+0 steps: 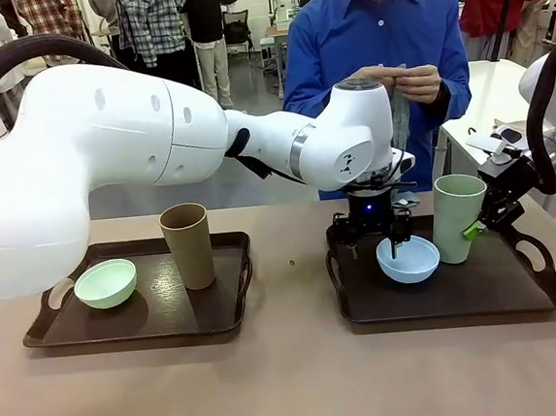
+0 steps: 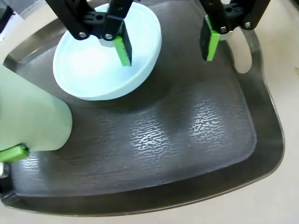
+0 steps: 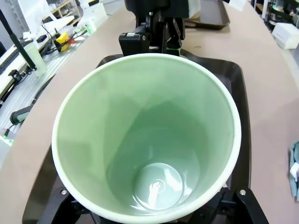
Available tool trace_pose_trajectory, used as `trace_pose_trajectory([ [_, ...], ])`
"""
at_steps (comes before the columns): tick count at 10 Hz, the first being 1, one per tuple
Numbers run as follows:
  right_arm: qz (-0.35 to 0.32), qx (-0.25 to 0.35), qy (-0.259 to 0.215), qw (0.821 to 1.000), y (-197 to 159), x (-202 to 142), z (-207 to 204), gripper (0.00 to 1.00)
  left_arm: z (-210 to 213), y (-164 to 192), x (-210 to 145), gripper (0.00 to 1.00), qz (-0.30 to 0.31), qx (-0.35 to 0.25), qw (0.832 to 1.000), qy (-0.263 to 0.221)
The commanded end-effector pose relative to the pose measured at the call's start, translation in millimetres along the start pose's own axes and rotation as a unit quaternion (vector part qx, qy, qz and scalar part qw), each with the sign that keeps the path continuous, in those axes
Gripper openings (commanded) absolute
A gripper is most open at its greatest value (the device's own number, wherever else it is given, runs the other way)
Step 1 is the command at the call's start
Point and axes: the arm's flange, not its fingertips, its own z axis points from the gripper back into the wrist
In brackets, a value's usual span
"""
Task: Set up a tray with a mat and arrange the tableware.
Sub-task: Pick up the Picnic Bowl and Reusable plastic cup from the Handle tray in front of the human's position and hold them in the air.
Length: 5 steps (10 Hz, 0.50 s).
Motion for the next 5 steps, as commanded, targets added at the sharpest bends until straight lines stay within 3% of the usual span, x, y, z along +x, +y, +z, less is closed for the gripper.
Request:
trace_pose_trajectory([
  [1,0.003,-0.002,-0.004,1.0,-1.4,-3.7,-2.5,0.34,6.8,0.4,1.5,0.0,-0.006,-0.015,1.0,0.001],
  [2,0.003,-0.002,-0.003,1.0,-1.7,-3.7,-2.1,0.0,7.8,0.4,1.9,0.0,-0.003,-0.014,1.0,0.002],
  [3,0.005,-0.002,-0.001,1.0,-1.2,-3.9,-1.5,0.0,8.9,0.8,1.2,0.2,-0.002,-0.015,1.0,-0.001],
  [4,0.006,-0.003,-0.001,1.0,-1.8,-3.2,-0.8,0.0,10.5,1.8,1.7,0.1,-0.001,-0.015,1.0,-0.002],
  [5,0.007,-0.004,0.0,1.0,-1.8,-3.0,-0.1,0.24,11.7,2.4,1.1,0.0,-0.001,-0.015,1.0,-0.002],
])
